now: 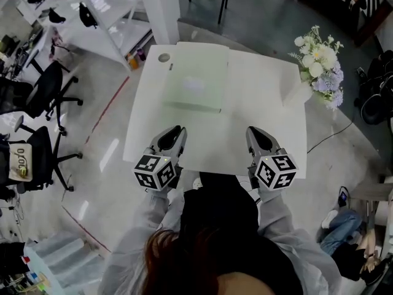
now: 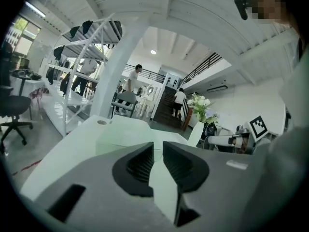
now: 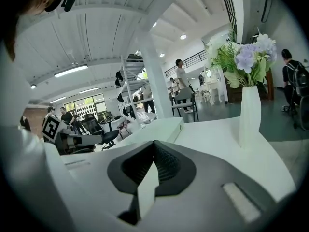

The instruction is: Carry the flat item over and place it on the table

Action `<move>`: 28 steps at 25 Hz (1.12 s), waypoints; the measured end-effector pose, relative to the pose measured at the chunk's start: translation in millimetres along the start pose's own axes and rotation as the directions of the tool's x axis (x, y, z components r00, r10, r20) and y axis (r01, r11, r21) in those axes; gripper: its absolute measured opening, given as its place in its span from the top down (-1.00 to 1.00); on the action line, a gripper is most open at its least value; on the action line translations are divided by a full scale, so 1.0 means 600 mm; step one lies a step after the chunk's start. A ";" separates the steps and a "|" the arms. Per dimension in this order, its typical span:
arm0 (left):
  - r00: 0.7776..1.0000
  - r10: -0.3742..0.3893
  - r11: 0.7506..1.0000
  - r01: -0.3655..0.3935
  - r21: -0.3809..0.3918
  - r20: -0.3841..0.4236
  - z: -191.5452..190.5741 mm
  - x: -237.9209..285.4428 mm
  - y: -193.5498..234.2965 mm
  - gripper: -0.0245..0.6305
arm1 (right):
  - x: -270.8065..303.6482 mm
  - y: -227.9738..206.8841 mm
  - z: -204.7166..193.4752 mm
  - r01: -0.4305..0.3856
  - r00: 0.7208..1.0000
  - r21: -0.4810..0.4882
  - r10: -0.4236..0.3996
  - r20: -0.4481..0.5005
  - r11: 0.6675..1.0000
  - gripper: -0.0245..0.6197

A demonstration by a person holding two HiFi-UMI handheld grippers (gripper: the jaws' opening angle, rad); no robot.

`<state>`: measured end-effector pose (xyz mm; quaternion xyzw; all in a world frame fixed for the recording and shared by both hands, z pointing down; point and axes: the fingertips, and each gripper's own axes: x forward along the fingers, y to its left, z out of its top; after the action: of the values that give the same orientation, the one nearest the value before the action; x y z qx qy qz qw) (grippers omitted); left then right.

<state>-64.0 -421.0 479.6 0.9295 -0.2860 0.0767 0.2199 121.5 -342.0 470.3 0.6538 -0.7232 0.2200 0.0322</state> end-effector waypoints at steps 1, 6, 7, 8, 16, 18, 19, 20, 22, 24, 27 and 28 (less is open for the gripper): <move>1.000 0.000 1.000 0.000 0.009 -0.003 -0.002 -0.001 -0.003 0.81 | -0.003 0.002 -0.002 -0.002 1.000 -0.003 0.002 -0.001 1.000 0.90; 1.000 -0.019 0.999 0.019 0.029 -0.008 -0.002 0.004 -0.015 0.93 | -0.011 0.007 -0.004 -0.014 1.000 -0.023 0.013 -0.014 1.000 0.90; 1.000 -0.024 0.999 0.025 0.036 -0.009 -0.001 0.005 -0.019 0.93 | -0.012 0.007 -0.004 -0.017 1.000 -0.029 0.017 -0.014 0.999 0.90; 1.000 -0.029 0.999 0.029 0.043 -0.008 0.001 0.006 -0.022 0.93 | -0.014 0.007 -0.004 -0.019 1.000 -0.032 0.018 -0.014 0.999 0.90; 0.999 -0.052 0.998 0.052 0.036 0.001 0.010 0.015 -0.034 0.93 | -0.018 -0.003 -0.001 -0.018 1.000 -0.029 0.018 -0.013 0.999 0.90; 0.998 -0.058 0.998 0.057 0.031 0.006 0.012 0.017 -0.035 0.93 | -0.017 -0.005 0.001 -0.018 1.000 -0.029 0.017 -0.012 0.999 0.90; 0.998 -0.060 0.998 0.060 0.028 0.008 0.013 0.019 -0.036 0.93 | -0.016 -0.006 0.001 -0.018 1.000 -0.029 0.018 -0.011 0.999 0.90; 0.998 -0.061 0.998 0.061 0.026 0.009 0.013 0.020 -0.037 0.93 | -0.015 -0.007 0.001 -0.020 1.000 -0.028 0.019 -0.011 0.999 0.90; 0.998 -0.064 0.998 0.064 0.027 0.008 0.013 0.022 -0.038 0.93 | -0.015 -0.006 0.000 -0.022 1.000 -0.028 0.021 -0.011 0.999 0.90; 0.998 -0.067 0.997 0.067 0.025 0.007 0.013 0.022 -0.038 0.93 | -0.016 -0.003 -0.001 -0.021 1.000 -0.026 0.020 -0.011 0.999 0.90; 0.998 -0.069 0.997 0.069 0.020 0.004 0.012 0.021 -0.035 0.93 | -0.017 0.000 -0.006 -0.018 1.000 -0.021 0.017 -0.015 1.000 0.90; 0.998 -0.069 0.997 0.069 0.020 0.003 0.012 0.021 -0.034 0.93 | -0.017 0.000 -0.007 -0.016 1.000 -0.019 0.016 -0.016 1.000 0.90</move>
<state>-41.5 -415.4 469.1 0.9411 -0.2533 0.0704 0.2129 121.8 -331.3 470.7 0.6459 -0.7303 0.2184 0.0425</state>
